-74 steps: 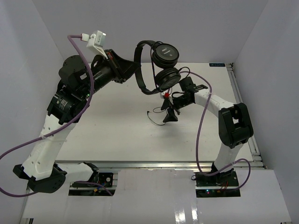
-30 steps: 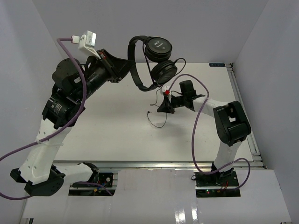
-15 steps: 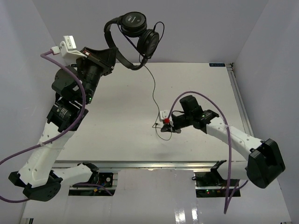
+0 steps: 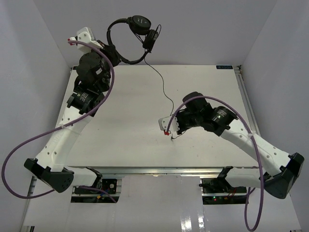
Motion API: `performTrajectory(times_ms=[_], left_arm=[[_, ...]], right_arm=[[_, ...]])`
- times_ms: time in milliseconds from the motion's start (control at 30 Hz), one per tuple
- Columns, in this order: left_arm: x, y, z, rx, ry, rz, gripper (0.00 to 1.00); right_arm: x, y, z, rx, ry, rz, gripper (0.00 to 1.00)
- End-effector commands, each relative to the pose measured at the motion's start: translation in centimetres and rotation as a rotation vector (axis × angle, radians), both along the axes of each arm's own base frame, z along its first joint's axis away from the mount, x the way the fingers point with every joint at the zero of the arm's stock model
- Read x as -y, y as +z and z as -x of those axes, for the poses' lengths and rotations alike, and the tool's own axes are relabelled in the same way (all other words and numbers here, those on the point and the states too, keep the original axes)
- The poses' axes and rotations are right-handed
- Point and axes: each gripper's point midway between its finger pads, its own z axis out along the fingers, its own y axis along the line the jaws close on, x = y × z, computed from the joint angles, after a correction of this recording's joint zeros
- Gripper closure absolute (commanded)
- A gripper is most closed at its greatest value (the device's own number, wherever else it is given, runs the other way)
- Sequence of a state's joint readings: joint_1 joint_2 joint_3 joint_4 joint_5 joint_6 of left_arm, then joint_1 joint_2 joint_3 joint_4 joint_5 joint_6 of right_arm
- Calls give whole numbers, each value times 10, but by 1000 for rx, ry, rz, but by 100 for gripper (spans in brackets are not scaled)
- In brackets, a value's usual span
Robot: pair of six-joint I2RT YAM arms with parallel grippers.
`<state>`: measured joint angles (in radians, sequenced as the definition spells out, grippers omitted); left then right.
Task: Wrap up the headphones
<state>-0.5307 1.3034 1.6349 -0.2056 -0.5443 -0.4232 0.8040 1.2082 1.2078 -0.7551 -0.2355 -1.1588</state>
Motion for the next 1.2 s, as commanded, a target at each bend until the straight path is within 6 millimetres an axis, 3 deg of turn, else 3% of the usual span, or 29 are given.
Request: performTrajectory(times_ms=[0, 267, 433, 533, 633, 767, 867, 967, 1167], left_arm=[[-20, 2, -16, 21, 72, -23, 100], [2, -52, -57, -93, 49, -96, 100], [9, -90, -69, -162, 34, -144, 100], [12, -120, -71, -212, 20, -194, 100], [14, -148, -71, -257, -2, -241, 100], [22, -187, -68, -297, -62, -251, 100], [30, -220, -64, -350, -115, -271, 100], [37, -240, -59, -382, -176, -304, 100], [47, -283, -28, -426, -325, -372, 100]], right_arm=[[14, 68, -2, 322, 13, 96, 92], [21, 128, 13, 721, 59, 277, 92], [15, 166, 24, 895, 76, 346, 92], [13, 201, 27, 978, 47, 338, 92], [11, 233, 30, 1068, 29, 336, 92], [4, 260, 35, 1164, 20, 334, 92], [-3, 275, 34, 1203, 2, 336, 92], [-11, 287, 34, 1218, -4, 326, 92], [-27, 309, 33, 1220, -26, 266, 92]])
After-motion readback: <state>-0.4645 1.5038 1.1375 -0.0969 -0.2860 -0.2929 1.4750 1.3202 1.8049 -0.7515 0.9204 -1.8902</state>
